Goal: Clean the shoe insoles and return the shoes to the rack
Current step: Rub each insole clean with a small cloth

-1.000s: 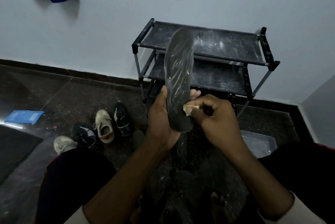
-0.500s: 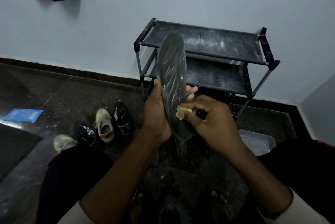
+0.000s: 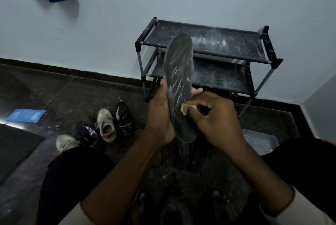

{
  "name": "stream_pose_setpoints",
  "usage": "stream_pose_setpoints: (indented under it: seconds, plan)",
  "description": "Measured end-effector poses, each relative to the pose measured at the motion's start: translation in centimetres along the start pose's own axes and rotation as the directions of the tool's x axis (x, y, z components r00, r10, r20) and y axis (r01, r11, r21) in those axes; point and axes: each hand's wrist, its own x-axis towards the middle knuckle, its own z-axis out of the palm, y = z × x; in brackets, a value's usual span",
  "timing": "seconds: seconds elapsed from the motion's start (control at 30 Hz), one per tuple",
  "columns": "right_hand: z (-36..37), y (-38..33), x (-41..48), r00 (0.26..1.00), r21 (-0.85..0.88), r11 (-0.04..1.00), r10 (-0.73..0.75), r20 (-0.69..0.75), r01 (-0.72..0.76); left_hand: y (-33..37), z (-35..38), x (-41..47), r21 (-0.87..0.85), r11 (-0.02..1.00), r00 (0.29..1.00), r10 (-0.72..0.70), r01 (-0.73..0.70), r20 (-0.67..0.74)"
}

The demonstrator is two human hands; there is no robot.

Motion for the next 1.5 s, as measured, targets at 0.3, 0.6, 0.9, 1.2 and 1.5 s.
stream_pose_setpoints:
  seconds: [0.3, 0.6, 0.9, 1.2, 1.5]
  plan:
    - [-0.1, -0.2, -0.2, 0.998, 0.072, 0.997, -0.042, 0.040, 0.039, -0.1, 0.2, -0.2, -0.025, 0.999, 1.000, -0.021, 0.021, 0.001]
    - [-0.3, -0.1, -0.1, 0.995, 0.124, 0.990, -0.075, 0.069, 0.066, -0.3, 0.6, -0.5, -0.039, 0.998, 0.999, -0.045, 0.044, -0.014]
    - [-0.9, -0.2, 0.3, 0.987, 0.142, 0.986, -0.104, 0.124, 0.087, -0.7, 0.6, -0.6, -0.047, 0.998, 0.999, -0.034, 0.033, -0.029]
    - [-1.5, -0.2, 0.5, 0.966, 0.158, 0.982, -0.140, 0.217, 0.107, -1.1, 0.8, -1.1, 0.012, 0.998, 0.996, -0.057, 0.058, -0.066]
    - [-1.8, 0.0, 0.1, 0.950, 0.138, 0.980, -0.175, 0.260, 0.142, -0.8, 0.6, -1.1, 0.010, 0.999, 0.997, -0.046, 0.046, -0.061]
